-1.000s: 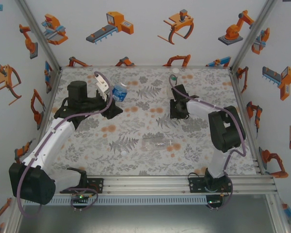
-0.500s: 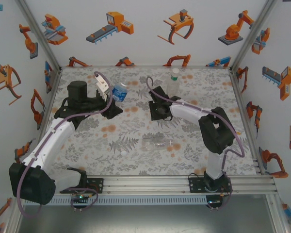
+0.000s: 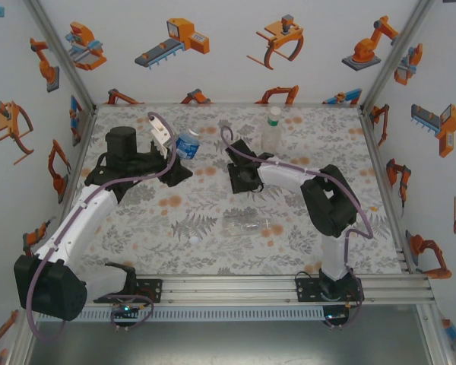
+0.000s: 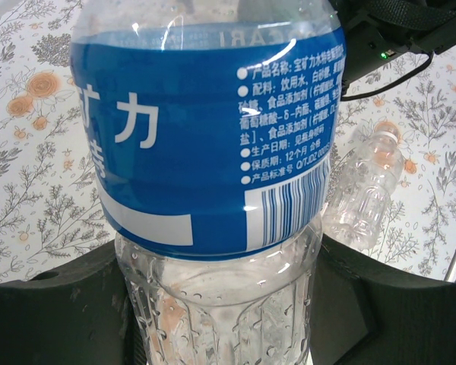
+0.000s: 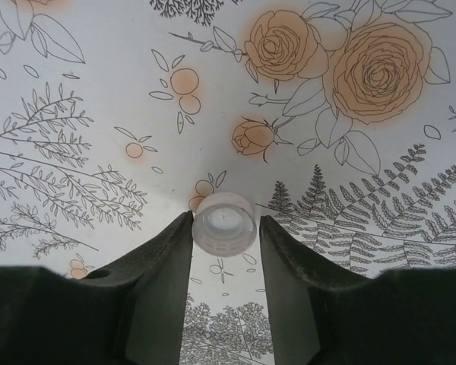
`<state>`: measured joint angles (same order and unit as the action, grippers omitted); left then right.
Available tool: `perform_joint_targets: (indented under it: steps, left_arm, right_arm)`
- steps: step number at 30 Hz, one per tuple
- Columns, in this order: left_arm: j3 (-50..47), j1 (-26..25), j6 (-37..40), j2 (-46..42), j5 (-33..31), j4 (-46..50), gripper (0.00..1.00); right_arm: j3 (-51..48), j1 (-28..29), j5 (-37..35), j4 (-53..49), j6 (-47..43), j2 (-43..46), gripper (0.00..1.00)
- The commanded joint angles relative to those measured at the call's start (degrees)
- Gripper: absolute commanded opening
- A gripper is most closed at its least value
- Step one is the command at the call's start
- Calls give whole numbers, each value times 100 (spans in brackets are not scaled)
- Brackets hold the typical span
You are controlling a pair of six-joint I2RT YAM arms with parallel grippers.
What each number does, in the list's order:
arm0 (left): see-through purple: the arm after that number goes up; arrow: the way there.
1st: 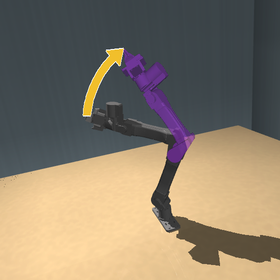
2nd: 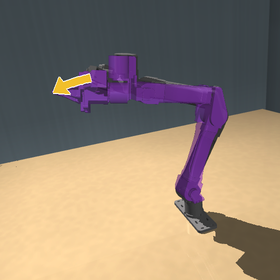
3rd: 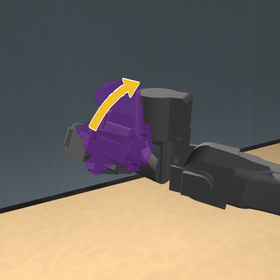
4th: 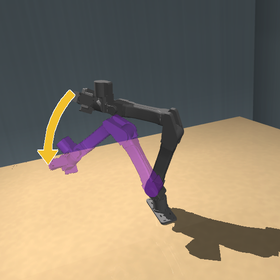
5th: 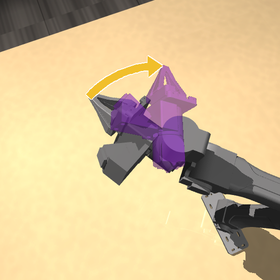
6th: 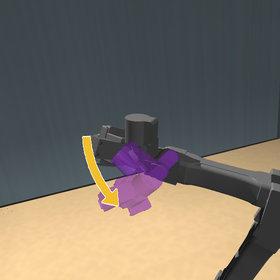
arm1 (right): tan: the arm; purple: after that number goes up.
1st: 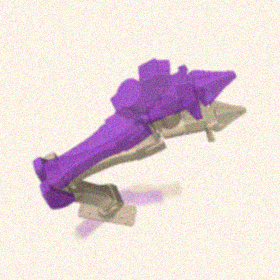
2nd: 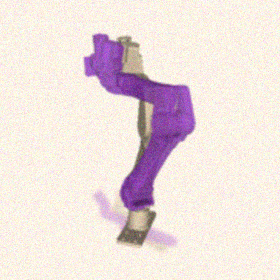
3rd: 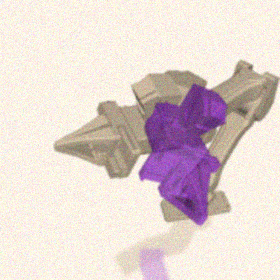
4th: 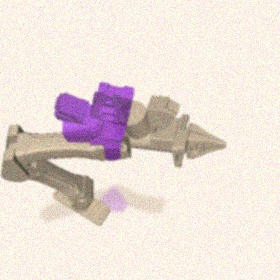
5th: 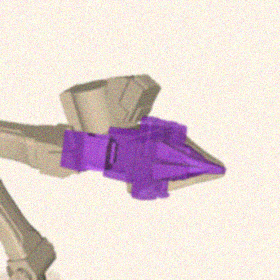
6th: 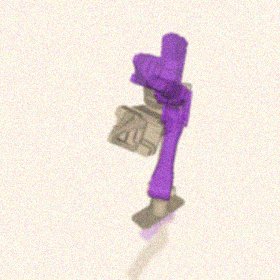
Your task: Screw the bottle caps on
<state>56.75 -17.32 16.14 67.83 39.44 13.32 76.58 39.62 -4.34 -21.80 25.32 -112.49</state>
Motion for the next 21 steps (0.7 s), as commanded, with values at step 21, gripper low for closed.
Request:
perform_joint_targets:
  steps: [21]
  left_arm:
    - [73,-17,82,-55,67,46,0]
  right_arm:
    - [466,37,126,-414,115,60,45]
